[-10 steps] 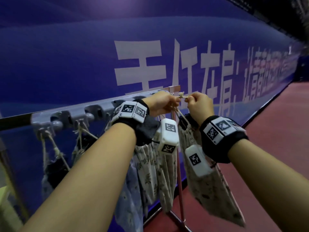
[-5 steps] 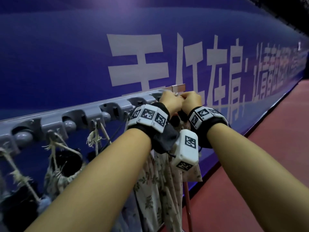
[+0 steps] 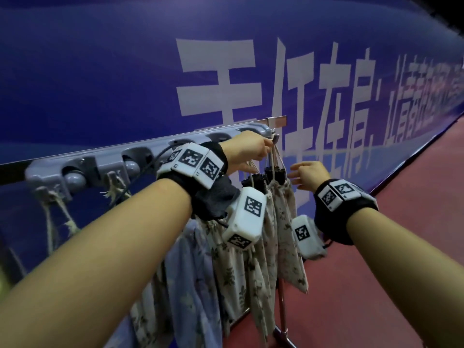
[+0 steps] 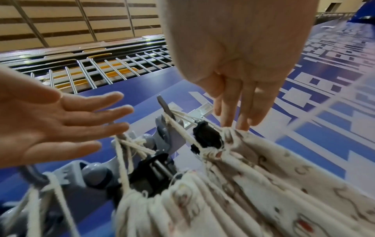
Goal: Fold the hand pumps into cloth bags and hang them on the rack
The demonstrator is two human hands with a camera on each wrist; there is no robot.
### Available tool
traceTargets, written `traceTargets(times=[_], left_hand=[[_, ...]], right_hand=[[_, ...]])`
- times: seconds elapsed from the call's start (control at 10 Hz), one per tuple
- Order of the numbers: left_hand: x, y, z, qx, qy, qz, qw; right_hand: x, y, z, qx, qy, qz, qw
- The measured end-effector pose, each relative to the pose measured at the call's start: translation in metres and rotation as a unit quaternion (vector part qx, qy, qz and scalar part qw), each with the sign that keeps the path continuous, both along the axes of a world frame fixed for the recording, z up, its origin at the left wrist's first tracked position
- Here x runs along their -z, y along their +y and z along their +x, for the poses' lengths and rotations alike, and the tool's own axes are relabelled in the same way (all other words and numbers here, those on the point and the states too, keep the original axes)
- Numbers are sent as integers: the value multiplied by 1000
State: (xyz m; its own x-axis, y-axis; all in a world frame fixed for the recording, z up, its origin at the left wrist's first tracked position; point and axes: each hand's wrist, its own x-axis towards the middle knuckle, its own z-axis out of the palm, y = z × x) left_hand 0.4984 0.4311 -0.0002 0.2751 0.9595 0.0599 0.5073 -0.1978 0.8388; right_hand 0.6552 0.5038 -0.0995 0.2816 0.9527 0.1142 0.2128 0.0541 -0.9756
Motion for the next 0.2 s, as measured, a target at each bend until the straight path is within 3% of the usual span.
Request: traceTargets(times=[0.2], left_hand=[[-9,-33,-46,-25,-21,50,998]], right_hand=[[5,-35,2,13,19,-19,1000]])
